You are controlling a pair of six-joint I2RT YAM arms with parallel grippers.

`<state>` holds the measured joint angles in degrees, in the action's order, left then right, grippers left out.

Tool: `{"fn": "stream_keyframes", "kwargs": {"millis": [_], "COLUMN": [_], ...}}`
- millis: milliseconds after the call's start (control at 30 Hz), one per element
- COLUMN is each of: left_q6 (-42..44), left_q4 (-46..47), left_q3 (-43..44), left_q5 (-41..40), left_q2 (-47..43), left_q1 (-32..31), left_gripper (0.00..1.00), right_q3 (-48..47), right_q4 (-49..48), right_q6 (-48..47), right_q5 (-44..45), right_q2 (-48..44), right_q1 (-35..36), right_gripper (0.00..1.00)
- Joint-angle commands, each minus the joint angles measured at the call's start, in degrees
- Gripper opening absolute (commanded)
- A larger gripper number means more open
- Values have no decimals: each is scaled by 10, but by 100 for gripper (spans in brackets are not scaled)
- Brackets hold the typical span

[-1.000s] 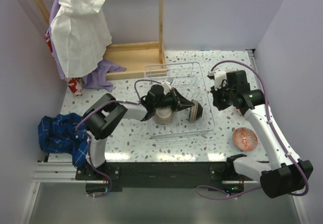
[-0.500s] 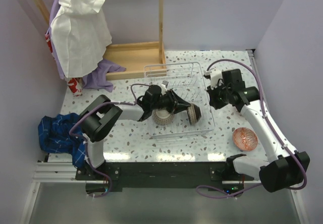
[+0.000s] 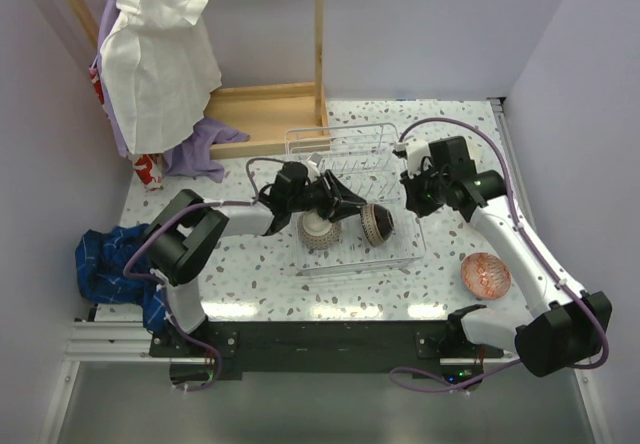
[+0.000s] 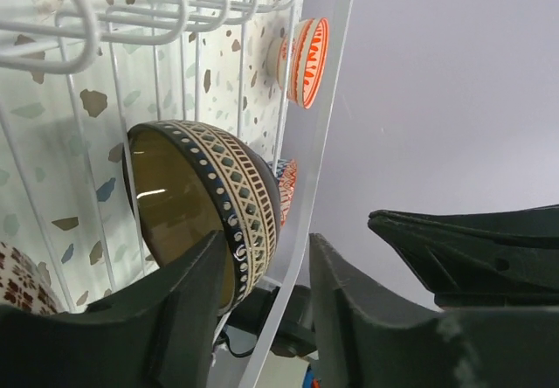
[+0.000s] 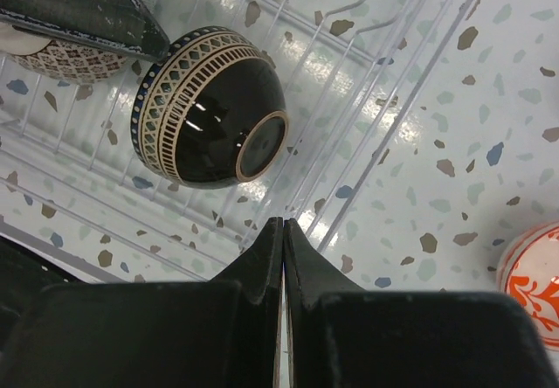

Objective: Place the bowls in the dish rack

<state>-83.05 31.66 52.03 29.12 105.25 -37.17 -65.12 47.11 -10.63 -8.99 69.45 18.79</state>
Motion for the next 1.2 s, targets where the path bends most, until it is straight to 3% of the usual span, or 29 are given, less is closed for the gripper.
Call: {"fn": "stream_keyframes", "kwargs": {"millis": [0, 533, 700, 800, 933, 1067, 1167], "left_q6": [57, 217, 380, 511, 692, 788, 853], "left_q4": [-3, -29, -107, -220, -402, -476, -553], "left_q3": [33, 101, 156, 185, 209, 187, 187], "left_q5": [23, 86, 155, 178, 145, 171, 196], "left_q2": [-46, -89, -109, -125, -142, -173, -168], "left_q1": [15, 86, 134, 164, 188, 192, 191], "left_gripper": [52, 56, 59, 61, 61, 49, 24], "right_q3": [10, 24, 28, 34, 47, 24, 11], "right_q4": [-32, -97, -91, -92, -115, -131, -150], "right_q6": [4, -23, -50, -64, -90, -103, -98], "right_q5": [-19, -38, -52, -59, -33, -34, -38], "right_q2": [9, 77, 67, 54, 58, 105, 139], "right_q1": [23, 49, 56, 62, 63, 62, 63], "right_gripper": [0, 0, 0, 0, 0, 0, 0]}}
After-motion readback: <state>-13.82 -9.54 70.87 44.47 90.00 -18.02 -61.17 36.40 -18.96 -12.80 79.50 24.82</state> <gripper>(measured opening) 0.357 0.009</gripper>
